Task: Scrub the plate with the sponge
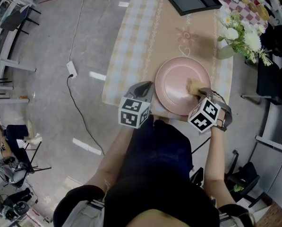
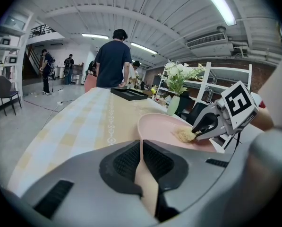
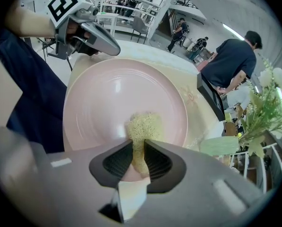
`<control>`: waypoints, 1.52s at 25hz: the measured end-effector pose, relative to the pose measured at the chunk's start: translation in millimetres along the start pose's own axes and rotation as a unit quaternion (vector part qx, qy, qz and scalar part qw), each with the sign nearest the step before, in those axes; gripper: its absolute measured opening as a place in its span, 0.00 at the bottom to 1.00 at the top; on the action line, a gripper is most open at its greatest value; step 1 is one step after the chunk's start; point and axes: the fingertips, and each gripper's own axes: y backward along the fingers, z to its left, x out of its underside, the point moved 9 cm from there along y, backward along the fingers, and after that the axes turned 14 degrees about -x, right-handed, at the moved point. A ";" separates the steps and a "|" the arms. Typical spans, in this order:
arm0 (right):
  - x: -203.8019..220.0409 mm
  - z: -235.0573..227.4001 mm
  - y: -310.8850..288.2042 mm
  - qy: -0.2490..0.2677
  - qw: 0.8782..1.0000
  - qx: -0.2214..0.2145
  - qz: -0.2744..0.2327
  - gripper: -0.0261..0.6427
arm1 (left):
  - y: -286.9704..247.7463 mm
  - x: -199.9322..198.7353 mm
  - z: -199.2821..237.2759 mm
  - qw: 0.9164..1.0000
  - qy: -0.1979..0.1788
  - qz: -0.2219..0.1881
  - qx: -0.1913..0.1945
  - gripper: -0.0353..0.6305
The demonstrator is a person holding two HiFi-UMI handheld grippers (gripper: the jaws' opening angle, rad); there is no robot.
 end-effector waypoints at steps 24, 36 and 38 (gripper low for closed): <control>3.2 35.1 16.0 -0.003 0.999 -0.039 -0.009 0.15 | 1.6 -8.3 -0.5 1.000 -0.004 -0.015 0.006 0.09; 6.3 52.3 34.3 -0.017 0.992 -0.110 -0.058 0.14 | 7.9 -16.2 -2.0 1.000 -0.002 -0.025 0.005 0.09; 6.8 53.5 39.0 -0.024 0.990 -0.120 -0.078 0.14 | 10.7 -18.6 -3.4 1.000 0.000 -0.028 0.007 0.09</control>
